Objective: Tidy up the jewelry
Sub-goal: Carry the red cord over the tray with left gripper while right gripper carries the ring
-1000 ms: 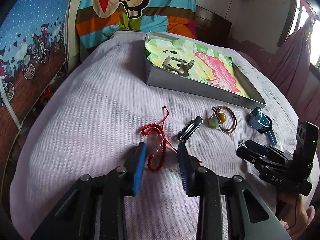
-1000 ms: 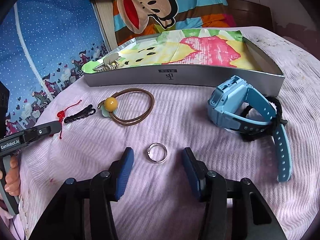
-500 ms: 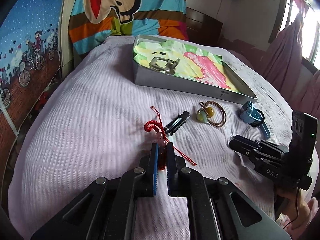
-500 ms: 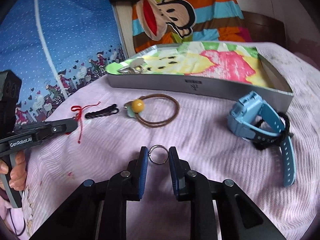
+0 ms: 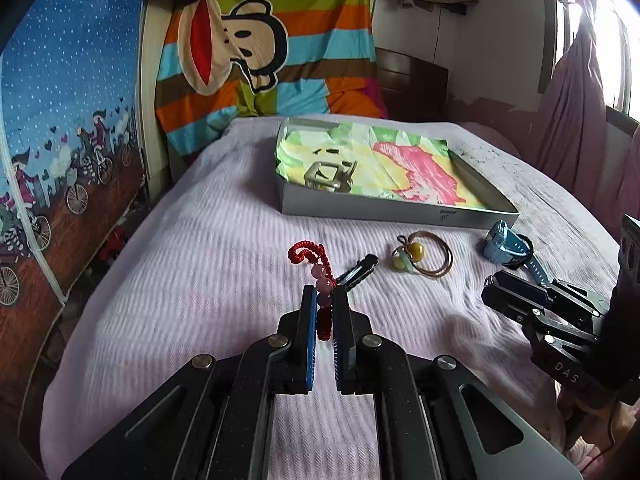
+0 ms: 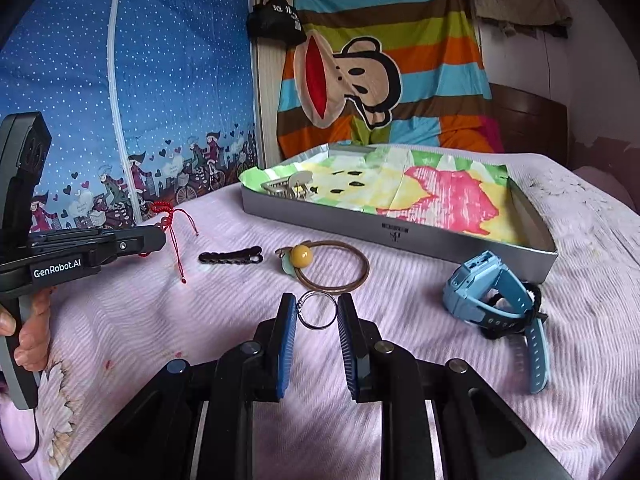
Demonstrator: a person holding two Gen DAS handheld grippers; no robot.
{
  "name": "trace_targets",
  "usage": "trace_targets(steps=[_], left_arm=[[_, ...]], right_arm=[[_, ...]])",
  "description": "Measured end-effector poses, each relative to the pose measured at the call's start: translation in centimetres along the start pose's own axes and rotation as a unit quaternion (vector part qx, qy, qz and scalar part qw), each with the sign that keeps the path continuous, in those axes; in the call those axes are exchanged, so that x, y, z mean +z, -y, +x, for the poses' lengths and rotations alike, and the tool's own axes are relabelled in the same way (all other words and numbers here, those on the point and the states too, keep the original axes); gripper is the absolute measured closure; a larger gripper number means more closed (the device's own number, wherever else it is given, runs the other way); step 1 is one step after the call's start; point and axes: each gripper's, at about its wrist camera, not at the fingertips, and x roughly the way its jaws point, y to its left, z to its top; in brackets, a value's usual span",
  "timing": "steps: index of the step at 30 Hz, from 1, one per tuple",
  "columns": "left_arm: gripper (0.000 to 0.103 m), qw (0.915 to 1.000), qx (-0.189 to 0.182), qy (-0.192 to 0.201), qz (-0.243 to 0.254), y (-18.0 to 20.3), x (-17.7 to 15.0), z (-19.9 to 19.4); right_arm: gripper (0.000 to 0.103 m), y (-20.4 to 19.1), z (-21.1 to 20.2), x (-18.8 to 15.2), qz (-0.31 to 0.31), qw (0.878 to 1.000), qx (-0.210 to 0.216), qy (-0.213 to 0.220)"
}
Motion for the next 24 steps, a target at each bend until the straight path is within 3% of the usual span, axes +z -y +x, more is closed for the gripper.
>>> trace_targets(steps=[7,15,24], left_arm=[[0.098,0.9982,-0.035,0.048,-0.006,0.6,0.8,-1.8],[0.098,0.9962,-0.061,0.061,0.007,2.7,5.2,-1.3],[0.098,0.9951,-0.084,0.049,-0.015,4.5,10.0,4.3]], right_arm=[[0.083,1.0,-1.2,1.3,0.018,0.999,-0.003,0.042],[0.083,4.6,-1.1,4.6,0.046,0.996,-0.029,0.074],[0.083,10.2,3.7,7.8,0.097,0.994,-0.046,0.036]])
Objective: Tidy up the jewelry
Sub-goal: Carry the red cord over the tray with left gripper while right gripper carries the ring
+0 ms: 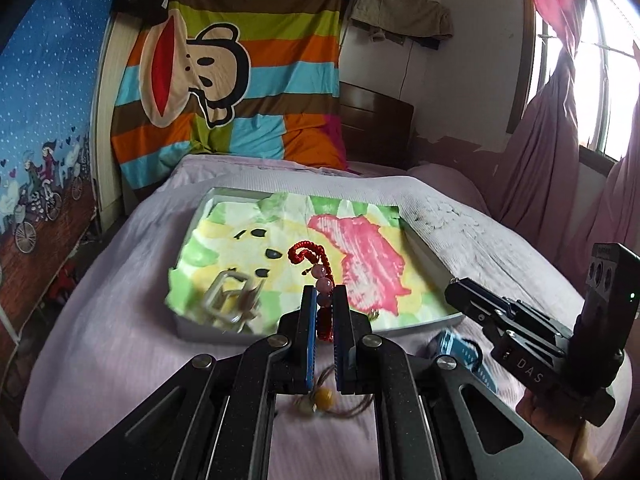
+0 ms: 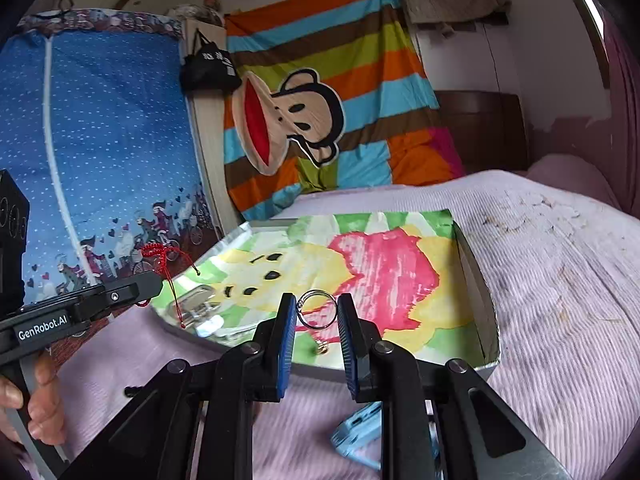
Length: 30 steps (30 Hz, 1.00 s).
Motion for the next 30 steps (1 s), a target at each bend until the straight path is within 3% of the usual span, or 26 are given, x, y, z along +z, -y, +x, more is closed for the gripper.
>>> trace_targets(steps=[9,19,25,30], left_arm=[[0.098,0.9980,0.028,-0.056,-0.002,-0.3,1.4,7.9],[0.098,0.9913,0.050,-0.121,0.010,-0.8,0.1,13.4],[0.098,0.9915,0.048,-0.121,-0.002,-1.5,-0.8,13.7],[0.097,0.9916,0.050,-0.119,-0.014,-1.7,-0.6,13.1]], right_arm=[[0.083,2.7,4.3,0.2,0.014,0.998,-0.008,-0.062],[0.083,2.9,7.1,-0.6,-0.006,0.991,-0.027,-0.131],[0.082,3.2,6.7,-0.4,0.002,0.992,-0.027,-0.127],[0.071,3.5,5.5,0.0,0.012,0.994,-0.021,-0.107]])
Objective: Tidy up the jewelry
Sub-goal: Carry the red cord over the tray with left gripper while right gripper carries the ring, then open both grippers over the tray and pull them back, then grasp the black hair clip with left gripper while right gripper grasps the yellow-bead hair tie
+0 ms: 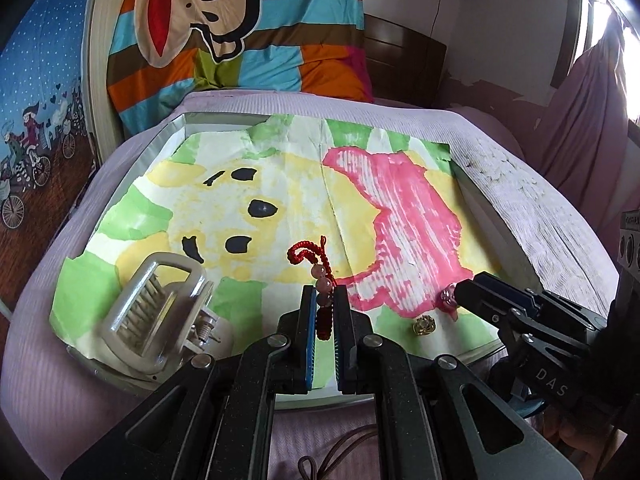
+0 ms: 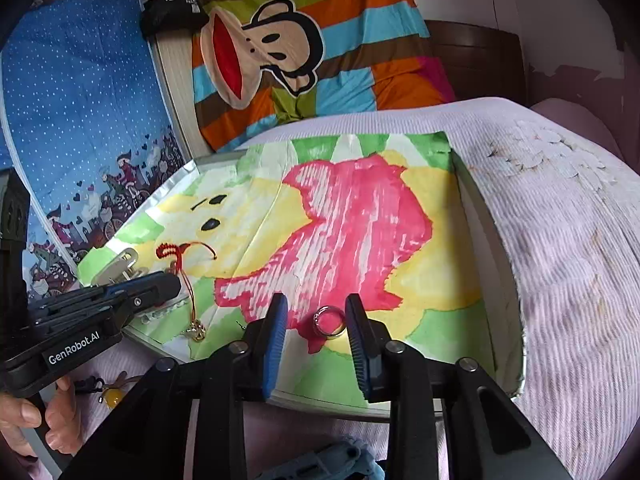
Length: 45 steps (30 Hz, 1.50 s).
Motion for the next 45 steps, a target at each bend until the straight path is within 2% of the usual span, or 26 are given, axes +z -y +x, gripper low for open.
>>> trace_targets(steps=[2,6,7,10,11,13,16,18,19,25,32,34,36,45], left_arm=[[0.093,1.0000,0.005,0.002,-0.006,-0.1,0.0,-0.5],[0.065,0.9989,0.006,0.041,-0.022,-0.3,-0.5,-2.8],[0.062,0.9983,0.007,0.052,-0.025,-0.3,-0.6,-3.5],[0.059,0.9961,0.006,0.081,-0.035,-0.2,-0.7,-5.8],[0.056,0.9952,0.009,0.091,-0.036,-0.2,-0.8,-6.7],[0.035,0.9928,0.017,0.113,-0.036,-0.1,-1.0,-8.4],[0.024,0.9877,0.020,0.151,-0.037,0.0,-1.5,-11.3],[0.017,0.9850,0.020,0.166,-0.041,0.0,-2.0,-12.9],[0.013,0.9838,0.023,0.172,-0.043,0.0,-2.2,-13.6],[0.013,0.9786,0.043,0.198,-0.038,0.3,-3.9,-16.8],[0.012,0.9735,0.053,0.222,-0.022,0.7,-6.3,-19.3],[0.006,0.9720,0.056,0.228,-0.016,0.7,-6.9,-20.0],[0.005,0.9698,0.061,0.236,-0.012,0.8,-7.6,-20.7],[0.005,0.9705,0.060,0.233,-0.009,-0.3,-9.1,-23.3]], right_arm=[[0.065,0.1,-1.3,0.0,0.006,1.000,-0.003,0.018],[0.050,-0.1,-4.2,-0.1,0.012,0.998,-0.010,0.061],[0.047,-0.2,-4.8,-0.2,0.013,0.997,-0.010,0.070],[0.030,-0.7,-6.9,-0.7,0.008,0.995,-0.014,0.101],[0.028,-1.0,-7.6,-0.9,0.004,0.993,-0.015,0.113],[0.022,-1.5,-9.1,-1.5,-0.004,0.991,-0.017,0.136],[0.014,-2.1,-11.0,-2.2,-0.011,0.985,-0.018,0.170],[0.002,-2.3,-11.9,-2.5,-0.010,0.982,-0.013,0.189],[0.000,-2.4,-12.4,-2.8,-0.011,0.980,-0.010,0.198],[0.000,-3.2,-15.1,-4.2,-0.018,0.970,-0.003,0.241],[0.000,-4.4,-16.7,-5.6,-0.035,0.963,-0.004,0.266],[0.000,-4.7,-17.2,-5.9,-0.039,0.961,-0.004,0.273],[0.000,-4.9,-17.4,-6.2,-0.040,0.960,-0.003,0.277],[0.000,-5.6,-18.9,-7.6,-0.044,0.954,0.006,0.298]])
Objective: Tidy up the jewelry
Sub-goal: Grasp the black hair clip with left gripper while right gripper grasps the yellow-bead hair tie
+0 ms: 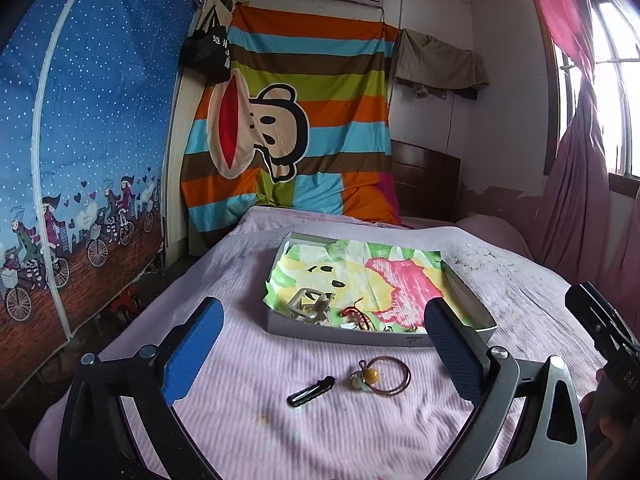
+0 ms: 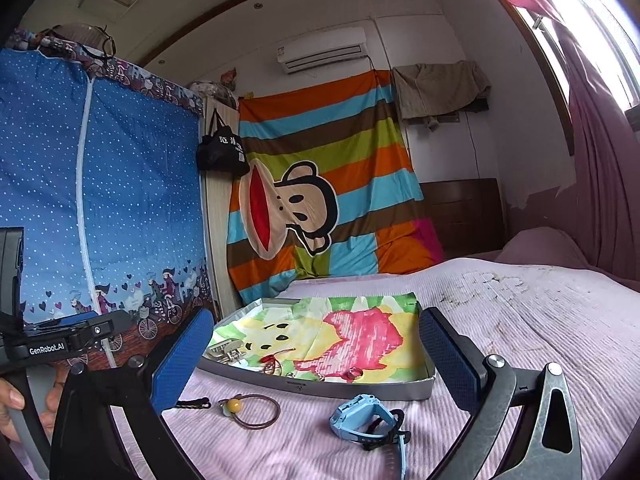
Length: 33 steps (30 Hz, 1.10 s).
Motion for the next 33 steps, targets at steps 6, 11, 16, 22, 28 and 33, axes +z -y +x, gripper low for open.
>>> trace_targets(steps=[6,11,16,22,28,33], left_arm=[[0.005,0.9998,0.008,-0.006,0.015,-1.4,-0.4,-1.4],[0.005,0.9998,0.014,-0.002,0.014,-2.1,-1.4,-2.7],[0.005,0.9997,0.011,-0.009,0.019,-2.3,-2.2,-3.1],[0.005,0.9989,0.011,-0.037,0.027,-2.9,-3.1,-2.0],[0.005,0.9962,0.007,-0.080,0.035,-3.3,-4.0,0.0],[0.005,0.9926,-0.003,-0.116,0.033,-3.5,-4.7,1.8]], right_arm=[[0.000,-1.1,-1.1,-0.3,-0.006,1.000,-0.001,0.010],[0.000,-2.3,-1.8,-0.9,-0.022,1.000,0.001,0.007],[0.000,-3.1,-1.2,-1.8,-0.033,0.999,0.007,-0.014],[0.000,-3.2,0.1,-3.1,-0.029,0.998,0.011,-0.053],[0.000,-2.9,1.4,-4.3,-0.017,0.995,0.016,-0.095],[0.000,-2.8,2.7,-5.0,-0.013,0.991,0.012,-0.136]])
